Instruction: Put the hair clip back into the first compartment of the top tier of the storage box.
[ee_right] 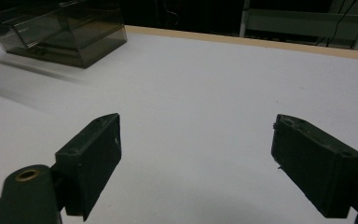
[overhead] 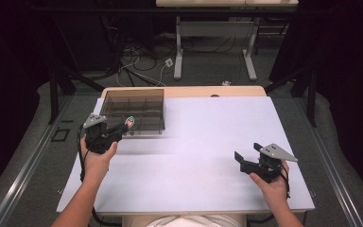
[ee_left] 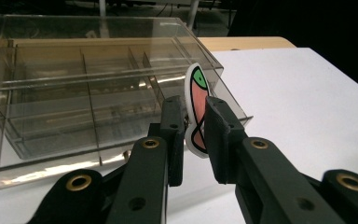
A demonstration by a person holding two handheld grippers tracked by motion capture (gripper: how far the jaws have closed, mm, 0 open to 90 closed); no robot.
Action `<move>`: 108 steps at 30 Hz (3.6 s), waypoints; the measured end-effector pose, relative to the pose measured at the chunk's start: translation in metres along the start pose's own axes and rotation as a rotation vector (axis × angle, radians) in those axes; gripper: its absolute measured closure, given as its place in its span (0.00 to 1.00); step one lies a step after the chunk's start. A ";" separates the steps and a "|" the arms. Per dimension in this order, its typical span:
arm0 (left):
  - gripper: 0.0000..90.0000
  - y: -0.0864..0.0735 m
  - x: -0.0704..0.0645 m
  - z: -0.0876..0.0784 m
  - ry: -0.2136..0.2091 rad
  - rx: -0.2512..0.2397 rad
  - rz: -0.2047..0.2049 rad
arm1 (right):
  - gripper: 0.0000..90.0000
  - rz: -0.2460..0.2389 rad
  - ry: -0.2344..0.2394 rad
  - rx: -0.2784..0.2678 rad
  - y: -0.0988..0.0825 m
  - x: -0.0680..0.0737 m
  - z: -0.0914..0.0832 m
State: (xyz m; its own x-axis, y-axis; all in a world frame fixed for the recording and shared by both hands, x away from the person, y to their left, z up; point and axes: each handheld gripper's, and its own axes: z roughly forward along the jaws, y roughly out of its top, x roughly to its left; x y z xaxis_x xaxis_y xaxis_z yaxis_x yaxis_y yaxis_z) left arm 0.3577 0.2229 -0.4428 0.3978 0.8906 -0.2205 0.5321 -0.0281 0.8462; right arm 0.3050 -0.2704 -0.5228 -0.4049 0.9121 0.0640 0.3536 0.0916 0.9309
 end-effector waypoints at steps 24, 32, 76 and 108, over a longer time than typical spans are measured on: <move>0.87 0.016 0.034 -0.002 0.062 -0.012 -0.083 | 0.17 -0.005 0.004 0.007 0.000 0.001 0.001; 0.87 0.017 0.042 0.002 0.082 0.013 -0.090 | 0.17 -0.006 0.005 0.011 0.000 0.001 0.001; 0.87 0.016 0.069 0.027 0.193 0.146 -0.052 | 0.17 -0.007 0.002 0.014 0.000 0.001 0.001; 0.68 0.015 0.077 0.038 0.226 0.154 -0.083 | 0.17 -0.001 0.011 0.005 -0.001 -0.002 0.004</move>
State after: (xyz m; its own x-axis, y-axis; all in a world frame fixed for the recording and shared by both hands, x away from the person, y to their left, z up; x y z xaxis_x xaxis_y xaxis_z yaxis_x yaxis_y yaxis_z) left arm 0.4249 0.2739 -0.4659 0.1807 0.9709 -0.1571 0.6701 -0.0046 0.7422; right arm 0.3087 -0.2706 -0.5256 -0.4147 0.9075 0.0669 0.3571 0.0947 0.9293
